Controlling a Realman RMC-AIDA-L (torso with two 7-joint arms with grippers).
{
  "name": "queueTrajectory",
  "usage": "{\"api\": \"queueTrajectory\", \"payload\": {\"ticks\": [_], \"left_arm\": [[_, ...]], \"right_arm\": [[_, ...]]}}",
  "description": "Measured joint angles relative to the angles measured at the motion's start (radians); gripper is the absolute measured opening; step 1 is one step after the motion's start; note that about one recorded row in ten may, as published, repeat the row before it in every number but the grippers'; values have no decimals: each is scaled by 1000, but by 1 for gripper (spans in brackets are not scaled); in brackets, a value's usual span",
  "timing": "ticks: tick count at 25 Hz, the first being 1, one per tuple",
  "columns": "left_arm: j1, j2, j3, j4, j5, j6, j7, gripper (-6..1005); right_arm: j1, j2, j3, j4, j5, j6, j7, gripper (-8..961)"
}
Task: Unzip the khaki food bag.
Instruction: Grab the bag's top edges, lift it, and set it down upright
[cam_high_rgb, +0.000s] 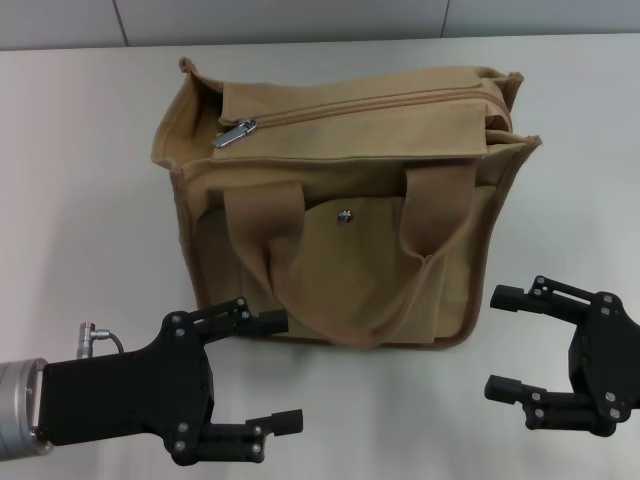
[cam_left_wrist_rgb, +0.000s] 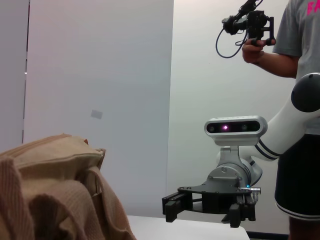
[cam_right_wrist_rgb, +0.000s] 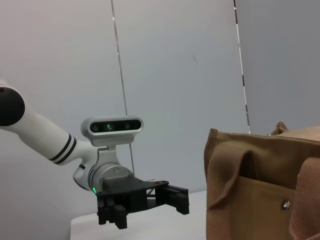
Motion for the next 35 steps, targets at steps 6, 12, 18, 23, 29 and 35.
{"api": "queueTrajectory", "payload": {"ticks": [6, 12, 18, 23, 29, 35], "left_arm": [[0, 0, 0, 0, 0, 1, 1, 835], [0, 0, 0, 0, -1, 4, 1, 828], [2, 0, 0, 0, -1, 5, 2, 822], [2, 0, 0, 0, -1, 5, 2, 816], [2, 0, 0, 0, -1, 5, 2, 809], [2, 0, 0, 0, -1, 6, 2, 802]], "right_arm": [[0, 0, 0, 1, 0, 3, 0, 834], [0, 0, -1, 1, 0, 3, 0, 834], [0, 0, 1, 1, 0, 3, 0, 834], [0, 0, -1, 1, 0, 4, 0, 834], [0, 0, -2, 1, 0, 6, 0, 833], [0, 0, -2, 1, 0, 6, 0, 833]]}}
